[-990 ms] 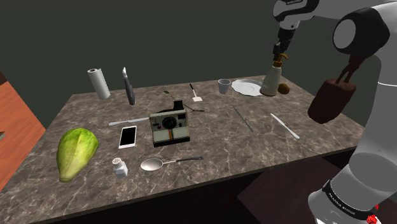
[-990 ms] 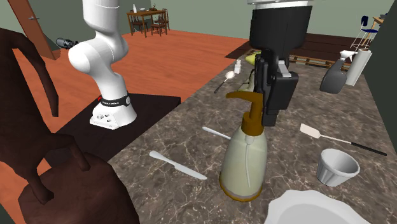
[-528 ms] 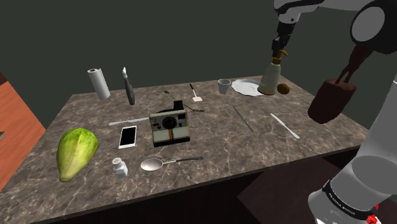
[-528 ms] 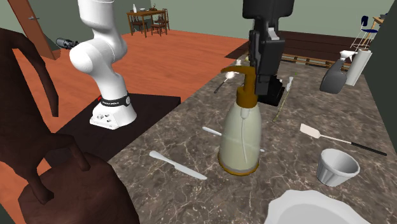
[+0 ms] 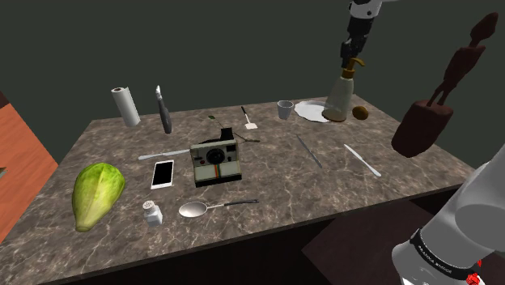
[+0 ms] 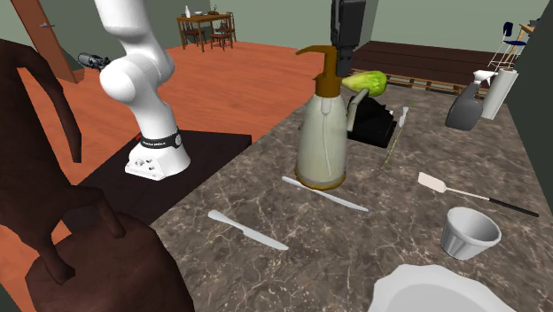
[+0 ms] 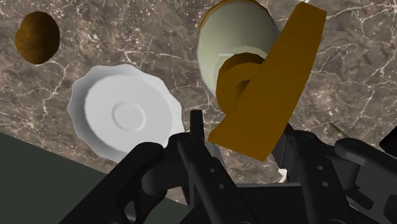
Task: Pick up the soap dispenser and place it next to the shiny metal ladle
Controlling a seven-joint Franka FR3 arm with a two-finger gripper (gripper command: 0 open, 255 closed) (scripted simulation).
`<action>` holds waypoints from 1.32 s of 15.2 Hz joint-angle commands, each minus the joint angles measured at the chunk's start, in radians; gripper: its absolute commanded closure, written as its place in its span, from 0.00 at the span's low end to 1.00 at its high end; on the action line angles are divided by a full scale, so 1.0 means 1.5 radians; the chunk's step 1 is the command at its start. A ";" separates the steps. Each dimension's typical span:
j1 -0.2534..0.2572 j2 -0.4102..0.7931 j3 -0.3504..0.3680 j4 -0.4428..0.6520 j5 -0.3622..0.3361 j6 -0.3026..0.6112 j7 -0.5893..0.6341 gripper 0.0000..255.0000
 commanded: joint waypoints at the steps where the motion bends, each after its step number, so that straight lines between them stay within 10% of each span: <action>1: 0.016 -0.038 0.015 -0.031 -0.018 -0.006 0.033 1.00; 20: 0.126 -0.194 0.205 -0.040 -0.049 -0.180 0.319 1.00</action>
